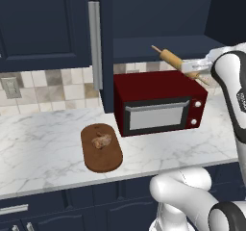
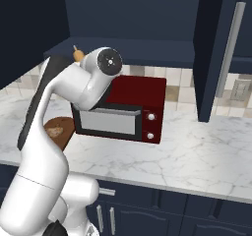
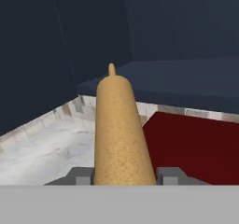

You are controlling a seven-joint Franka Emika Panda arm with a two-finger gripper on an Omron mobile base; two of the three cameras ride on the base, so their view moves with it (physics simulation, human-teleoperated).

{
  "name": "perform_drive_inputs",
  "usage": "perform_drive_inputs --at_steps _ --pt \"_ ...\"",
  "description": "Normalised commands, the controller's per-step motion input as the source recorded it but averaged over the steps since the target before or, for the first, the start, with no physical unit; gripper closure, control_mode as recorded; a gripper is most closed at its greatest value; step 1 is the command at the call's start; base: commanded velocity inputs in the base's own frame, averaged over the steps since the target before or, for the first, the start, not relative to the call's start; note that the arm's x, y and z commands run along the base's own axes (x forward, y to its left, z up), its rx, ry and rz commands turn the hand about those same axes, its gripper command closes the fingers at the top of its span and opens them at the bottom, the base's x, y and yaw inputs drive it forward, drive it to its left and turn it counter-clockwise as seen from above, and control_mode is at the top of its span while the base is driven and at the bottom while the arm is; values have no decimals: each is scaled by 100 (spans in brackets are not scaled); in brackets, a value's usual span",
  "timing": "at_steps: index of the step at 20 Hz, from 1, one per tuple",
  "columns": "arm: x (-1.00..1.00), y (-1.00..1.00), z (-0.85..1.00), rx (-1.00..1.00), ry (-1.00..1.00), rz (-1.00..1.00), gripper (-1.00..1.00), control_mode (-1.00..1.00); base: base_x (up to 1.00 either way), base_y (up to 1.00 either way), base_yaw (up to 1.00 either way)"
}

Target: Open the cabinet, retrieve the rolling pin, and place it next to the meat on the cutting board to prepare for tenderizing.

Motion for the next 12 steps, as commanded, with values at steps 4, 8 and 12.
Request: perform_drive_inputs --at_steps 4,8,12 --pt "-25 58 -48 -7 2 33 100 -100 0 0 0" --pt "-19 54 -48 -8 3 33 100 -100 0 0 0" --pt "-16 59 -46 -9 3 32 100 -100 0 0 0"
